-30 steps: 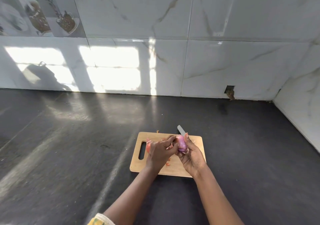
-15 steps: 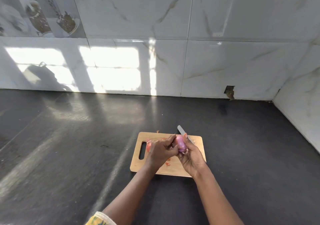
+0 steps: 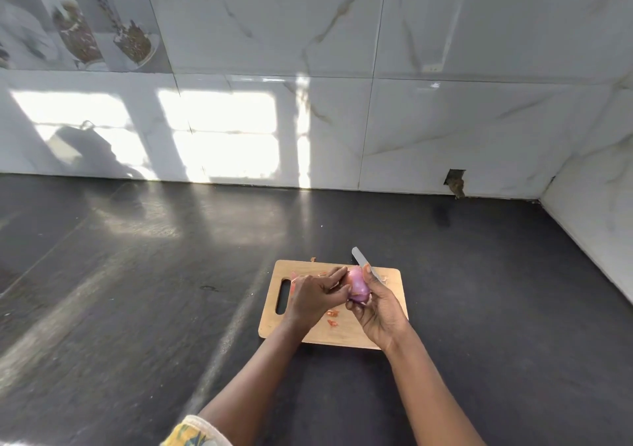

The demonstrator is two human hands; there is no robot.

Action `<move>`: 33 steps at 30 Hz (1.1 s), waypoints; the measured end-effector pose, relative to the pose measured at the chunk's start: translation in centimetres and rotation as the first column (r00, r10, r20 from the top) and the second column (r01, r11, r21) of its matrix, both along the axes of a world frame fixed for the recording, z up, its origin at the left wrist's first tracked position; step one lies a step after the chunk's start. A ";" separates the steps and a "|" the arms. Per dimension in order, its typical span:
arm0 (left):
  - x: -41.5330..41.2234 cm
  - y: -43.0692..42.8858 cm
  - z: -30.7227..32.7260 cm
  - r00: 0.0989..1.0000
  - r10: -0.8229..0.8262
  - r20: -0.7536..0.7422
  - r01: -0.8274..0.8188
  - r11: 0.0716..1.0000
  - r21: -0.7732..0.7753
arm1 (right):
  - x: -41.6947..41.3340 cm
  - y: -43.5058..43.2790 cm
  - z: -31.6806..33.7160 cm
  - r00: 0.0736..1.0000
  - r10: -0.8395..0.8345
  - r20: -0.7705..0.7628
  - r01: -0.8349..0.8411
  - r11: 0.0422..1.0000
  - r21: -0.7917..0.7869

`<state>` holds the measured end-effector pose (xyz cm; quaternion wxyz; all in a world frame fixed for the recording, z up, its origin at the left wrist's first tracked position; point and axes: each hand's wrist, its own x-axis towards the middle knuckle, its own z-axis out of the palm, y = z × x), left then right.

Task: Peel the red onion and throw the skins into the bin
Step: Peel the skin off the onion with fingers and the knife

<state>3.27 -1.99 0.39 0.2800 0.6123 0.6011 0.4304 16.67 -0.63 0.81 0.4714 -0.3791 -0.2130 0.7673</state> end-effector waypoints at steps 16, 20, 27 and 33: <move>0.5 -0.2 -0.1 1.000 0.013 0.011 -0.013 0.999 -0.042 | -0.3 0.2 0.1 1.000 0.003 -0.004 -0.003 1.000 0.020; 0.7 -0.2 0.3 1.000 0.010 -0.021 -0.011 0.999 -0.042 | -0.4 0.3 0.1 1.000 0.007 0.007 -0.008 1.000 0.027; 1.1 -0.5 0.4 0.999 0.040 -0.034 -0.041 0.999 -0.032 | -0.3 -0.2 -0.9 1.000 -0.008 0.019 0.007 0.998 0.065; 0.9 0.0 -1.0 0.998 0.040 0.046 -0.038 0.998 -0.052 | -0.4 -0.3 -1.6 0.999 0.004 0.044 -0.009 0.994 0.113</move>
